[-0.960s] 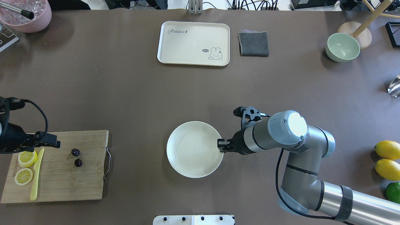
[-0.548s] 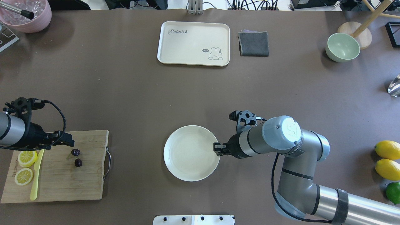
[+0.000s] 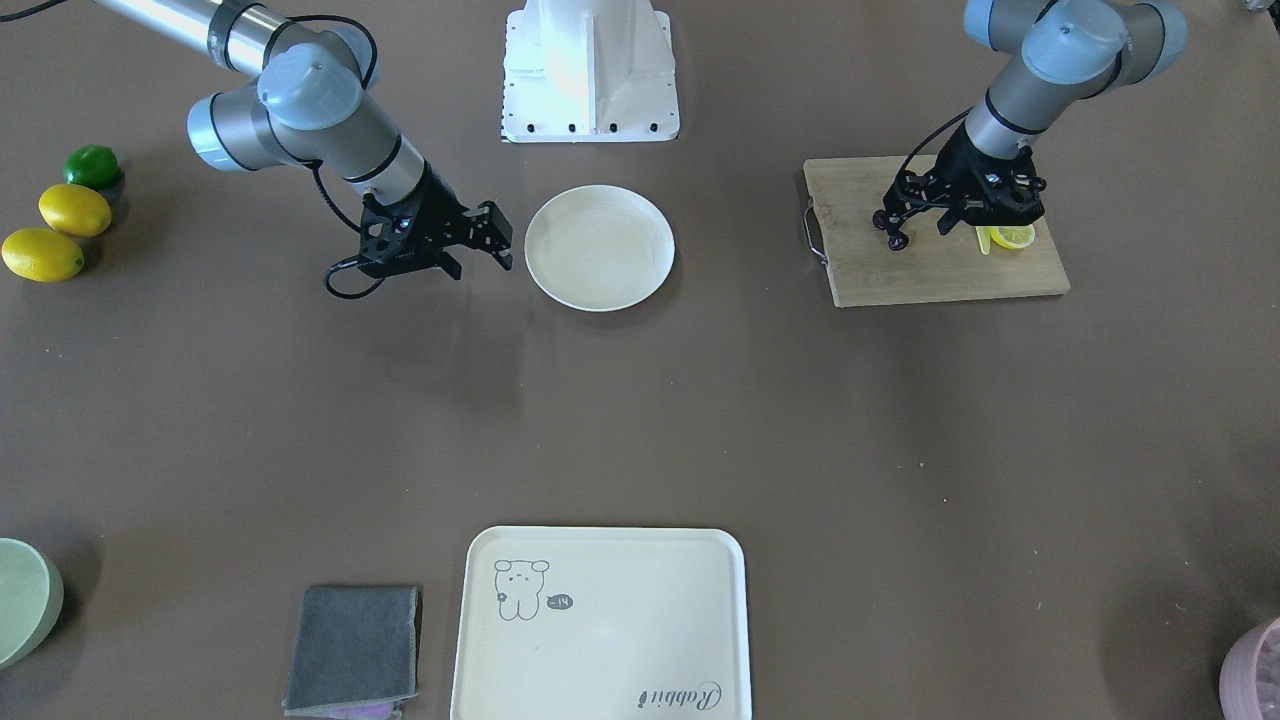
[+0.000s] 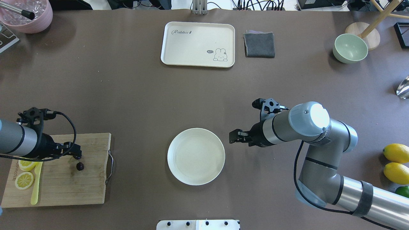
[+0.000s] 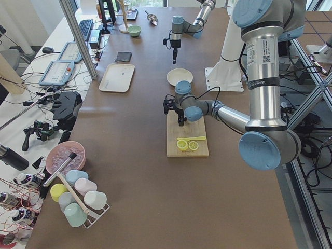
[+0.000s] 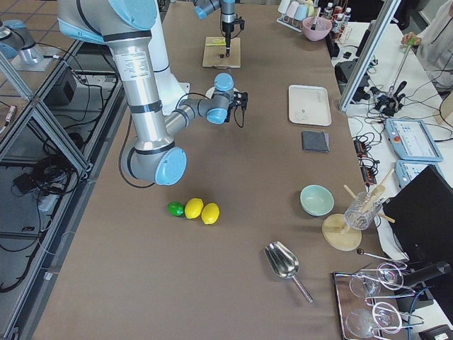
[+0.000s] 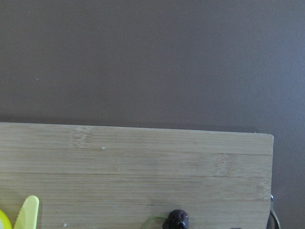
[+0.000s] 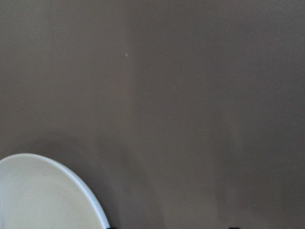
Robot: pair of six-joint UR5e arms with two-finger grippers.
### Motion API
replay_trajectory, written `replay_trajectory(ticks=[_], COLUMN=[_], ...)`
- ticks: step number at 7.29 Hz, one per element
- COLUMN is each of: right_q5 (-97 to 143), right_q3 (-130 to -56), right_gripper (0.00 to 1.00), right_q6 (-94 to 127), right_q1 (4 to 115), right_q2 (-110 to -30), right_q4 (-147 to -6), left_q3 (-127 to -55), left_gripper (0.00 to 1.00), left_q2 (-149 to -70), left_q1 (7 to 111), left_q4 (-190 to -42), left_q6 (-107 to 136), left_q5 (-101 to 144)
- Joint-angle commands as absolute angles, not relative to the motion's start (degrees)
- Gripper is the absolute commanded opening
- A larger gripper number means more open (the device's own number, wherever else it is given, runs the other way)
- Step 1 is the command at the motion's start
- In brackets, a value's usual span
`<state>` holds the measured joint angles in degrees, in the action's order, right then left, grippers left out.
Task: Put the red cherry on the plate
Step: 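Release the plate and withdraw the right gripper while the left gripper grasps the cherries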
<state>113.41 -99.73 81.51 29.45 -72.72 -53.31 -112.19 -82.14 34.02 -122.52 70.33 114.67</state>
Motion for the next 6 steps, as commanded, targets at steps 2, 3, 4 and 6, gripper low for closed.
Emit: replay_trajectory(ticks=[2, 3, 4, 6], right_q5=[119.7, 120.1, 122.1, 122.8], right_q3=[-100.9, -103.0, -103.4, -103.4], right_gripper=[1.00, 1.00, 1.00, 1.00], right_q6=[78.9, 76.8, 75.6, 75.5], right_q1=[36.0, 36.4, 37.7, 38.4], right_q2=[-76.6, -79.7, -80.8, -81.2], right_q4=[-53.1, -53.1, -53.0, -53.0], left_q3=[-111.4, -111.3, -111.1, -111.8], left_gripper=[0.62, 0.51, 0.32, 0.00], left_q2=[-82.5, -82.8, -83.5, -83.6], left_q1=[32.3, 32.3, 32.3, 32.4], left_q4=[-122.5, -122.5, -122.5, -122.6], left_q6=[70.9, 71.0, 71.1, 71.1], left_q5=[113.3, 113.3, 113.3, 113.4])
